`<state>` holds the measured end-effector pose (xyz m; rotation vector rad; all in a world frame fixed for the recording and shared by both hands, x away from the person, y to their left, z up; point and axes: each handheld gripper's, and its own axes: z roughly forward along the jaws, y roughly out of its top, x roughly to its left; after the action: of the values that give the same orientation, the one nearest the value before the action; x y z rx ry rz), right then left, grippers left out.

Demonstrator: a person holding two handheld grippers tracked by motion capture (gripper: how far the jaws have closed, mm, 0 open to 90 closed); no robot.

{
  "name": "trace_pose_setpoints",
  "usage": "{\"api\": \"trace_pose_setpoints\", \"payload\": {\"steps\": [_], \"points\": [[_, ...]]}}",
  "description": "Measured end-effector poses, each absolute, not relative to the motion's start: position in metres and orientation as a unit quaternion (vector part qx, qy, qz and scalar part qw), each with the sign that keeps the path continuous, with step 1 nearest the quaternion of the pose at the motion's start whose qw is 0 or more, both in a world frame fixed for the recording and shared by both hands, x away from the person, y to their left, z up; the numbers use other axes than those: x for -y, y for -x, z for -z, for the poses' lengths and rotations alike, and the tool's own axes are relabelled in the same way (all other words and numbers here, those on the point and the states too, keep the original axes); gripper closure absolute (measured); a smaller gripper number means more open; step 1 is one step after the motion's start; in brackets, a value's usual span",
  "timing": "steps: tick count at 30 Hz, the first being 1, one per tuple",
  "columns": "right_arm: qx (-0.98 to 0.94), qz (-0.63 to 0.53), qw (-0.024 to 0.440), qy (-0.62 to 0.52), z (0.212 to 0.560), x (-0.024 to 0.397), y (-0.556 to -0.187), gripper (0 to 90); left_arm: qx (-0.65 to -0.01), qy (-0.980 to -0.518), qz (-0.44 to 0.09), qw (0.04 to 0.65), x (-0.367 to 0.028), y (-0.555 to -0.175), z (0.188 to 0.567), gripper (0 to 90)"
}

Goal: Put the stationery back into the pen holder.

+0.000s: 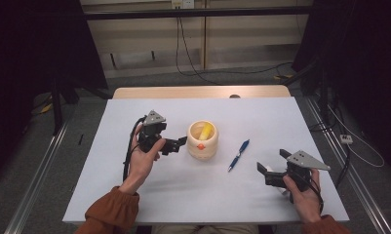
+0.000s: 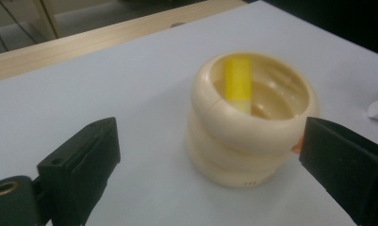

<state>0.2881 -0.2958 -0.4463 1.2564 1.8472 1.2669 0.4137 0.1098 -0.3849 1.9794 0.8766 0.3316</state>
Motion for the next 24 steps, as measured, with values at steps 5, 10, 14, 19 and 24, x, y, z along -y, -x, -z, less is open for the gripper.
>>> {"api": "trace_pose_setpoints", "payload": {"steps": [5, 10, 14, 19, 24], "points": [[-0.690, -0.473, 0.282, -0.470, 0.447, 0.296, -0.288, 3.4, -0.358, -0.801, -0.150, 0.455, -0.121, -0.407, 0.388, 6.3], [-0.690, -0.473, 0.281, -0.470, 0.447, 0.295, -0.289, 3.5, -0.345, -0.799, -0.169, 0.463, -0.135, -0.402, 0.389, 6.3], [-0.690, -0.472, 0.282, -0.470, 0.447, 0.295, -0.289, 3.3, -0.350, -0.799, -0.169, 0.458, -0.143, -0.399, 0.392, 6.4], [-0.688, -0.472, 0.282, -0.474, 0.446, 0.297, -0.289, 3.3, -0.358, -0.800, -0.170, 0.451, -0.156, -0.390, 0.404, 6.3], [-0.690, -0.474, 0.280, -0.469, 0.446, 0.296, -0.289, 3.3, -0.364, -0.800, -0.172, 0.446, -0.170, -0.379, 0.412, 6.2]]}}
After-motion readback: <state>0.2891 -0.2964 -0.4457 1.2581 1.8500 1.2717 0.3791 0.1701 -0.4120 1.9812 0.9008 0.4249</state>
